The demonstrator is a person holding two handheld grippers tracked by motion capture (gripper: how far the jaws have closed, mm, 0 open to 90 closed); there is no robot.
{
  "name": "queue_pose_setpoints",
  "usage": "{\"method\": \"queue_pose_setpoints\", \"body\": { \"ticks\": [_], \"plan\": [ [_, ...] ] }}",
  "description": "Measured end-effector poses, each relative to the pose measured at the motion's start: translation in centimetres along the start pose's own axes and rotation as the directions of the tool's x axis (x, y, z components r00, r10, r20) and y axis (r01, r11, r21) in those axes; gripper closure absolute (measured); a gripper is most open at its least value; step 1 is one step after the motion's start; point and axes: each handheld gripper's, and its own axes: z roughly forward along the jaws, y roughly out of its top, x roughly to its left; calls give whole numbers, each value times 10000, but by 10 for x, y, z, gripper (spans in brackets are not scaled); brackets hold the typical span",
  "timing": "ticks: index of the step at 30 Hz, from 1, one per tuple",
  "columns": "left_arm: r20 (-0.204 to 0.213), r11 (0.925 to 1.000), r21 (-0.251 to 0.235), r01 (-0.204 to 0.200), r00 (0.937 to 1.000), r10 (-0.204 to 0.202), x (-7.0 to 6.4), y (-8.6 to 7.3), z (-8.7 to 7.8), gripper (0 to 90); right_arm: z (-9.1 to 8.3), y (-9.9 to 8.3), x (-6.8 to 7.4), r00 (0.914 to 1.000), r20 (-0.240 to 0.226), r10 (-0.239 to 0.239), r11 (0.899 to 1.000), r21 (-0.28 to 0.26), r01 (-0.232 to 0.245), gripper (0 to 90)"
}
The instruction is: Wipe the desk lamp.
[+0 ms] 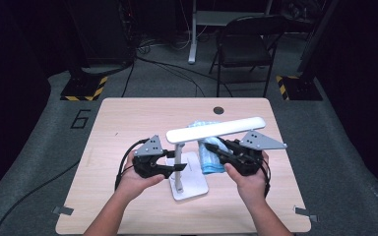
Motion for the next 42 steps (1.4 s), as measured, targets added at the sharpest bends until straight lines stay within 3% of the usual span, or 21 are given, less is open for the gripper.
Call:
{"method": "queue_pose_setpoints", "body": {
  "ticks": [5,10,14,22,27,32,35,40,42],
  "plan": [
    [38,10000,-30,5,10000,-5,0,-1,0,523,-20,-7,-26,9966,776,280,9996,-84,-274,717],
    [91,10000,-15,12,10000,-12,1,0,0,523,-39,-15,-49,9917,1177,515,9986,-188,-496,717],
    [130,10000,-23,30,9999,-30,1,-1,0,522,-54,-19,-67,9837,1497,992,9950,-283,-961,717],
    [146,10000,-62,30,9999,-29,2,-1,0,521,-67,-20,-91,9712,2182,959,9954,-208,-936,717],
    [235,10000,29,56,9997,-57,3,-1,-1,521,-66,-17,-97,9835,1781,330,9993,124,-358,717],
    [175,9999,-52,101,9998,-100,3,-1,0,521,-64,-13,-101,9895,1395,379,9988,266,-420,716],
    [310,10000,21,75,9995,-76,4,-1,-1,521,-58,-11,-99,9961,726,494,9983,267,-515,716],
    [309,10000,39,59,9995,-60,4,-1,-1,521,-48,-8,-90,9996,-257,145,9993,352,-136,716],
    [265,10000,11,57,9996,-58,3,-2,-1,520,-45,-7,-89,9990,-426,-104,9993,341,119,716]
  ]
}}
